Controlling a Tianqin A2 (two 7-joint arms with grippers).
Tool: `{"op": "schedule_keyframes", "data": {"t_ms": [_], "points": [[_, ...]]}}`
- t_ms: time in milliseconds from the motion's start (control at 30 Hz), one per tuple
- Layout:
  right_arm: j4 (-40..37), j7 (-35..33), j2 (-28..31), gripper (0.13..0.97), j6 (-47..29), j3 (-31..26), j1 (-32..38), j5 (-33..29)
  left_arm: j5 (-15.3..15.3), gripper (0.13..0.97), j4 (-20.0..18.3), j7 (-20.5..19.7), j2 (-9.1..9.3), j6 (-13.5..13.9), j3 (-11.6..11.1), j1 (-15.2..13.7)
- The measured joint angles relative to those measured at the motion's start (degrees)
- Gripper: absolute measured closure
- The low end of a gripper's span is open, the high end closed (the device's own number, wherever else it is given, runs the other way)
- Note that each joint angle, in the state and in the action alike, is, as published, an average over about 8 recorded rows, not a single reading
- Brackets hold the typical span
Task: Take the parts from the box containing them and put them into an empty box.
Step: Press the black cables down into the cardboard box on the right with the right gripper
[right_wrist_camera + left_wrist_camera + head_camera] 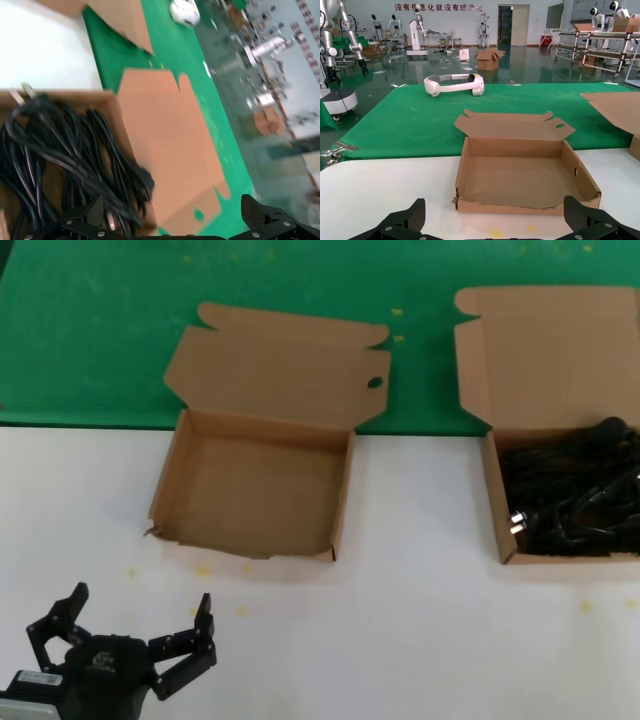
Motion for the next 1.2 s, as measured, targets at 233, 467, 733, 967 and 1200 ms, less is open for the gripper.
{"op": "schedule_keyframes", "data": {"t_ms": [233, 467, 733, 967, 1200], "points": [[-14.54, 16.33, -5.95, 0.129, -17.5, 0.0, 4.71, -17.18, 0.0, 0.132, 0.0, 0.0, 0.0, 0.0, 0.0, 0.0], [-30.89, 27.74, -14.04, 0.129, -34.25, 0.0, 10.22, -34.47, 0.0, 0.132, 0.0, 0.0, 0.0, 0.0, 0.0, 0.0], [-41.23, 39.14, -21.14, 0.129, -45.91, 0.01, 15.61, -54.38, -0.01, 0.132, 0.0, 0.0, 0.0, 0.0, 0.0, 0.0], [-37.08, 53.54, -21.5, 0.129, -50.28, 0.68, 17.25, -71.61, -0.01, 0.132, 0.0, 0.0, 0.0, 0.0, 0.0, 0.0], [-31.32, 62.09, -20.8, 0.129, -53.55, 4.57, 17.53, -82.57, -0.01, 0.132, 0.0, 0.0, 0.0, 0.0, 0.0, 0.0]]}}
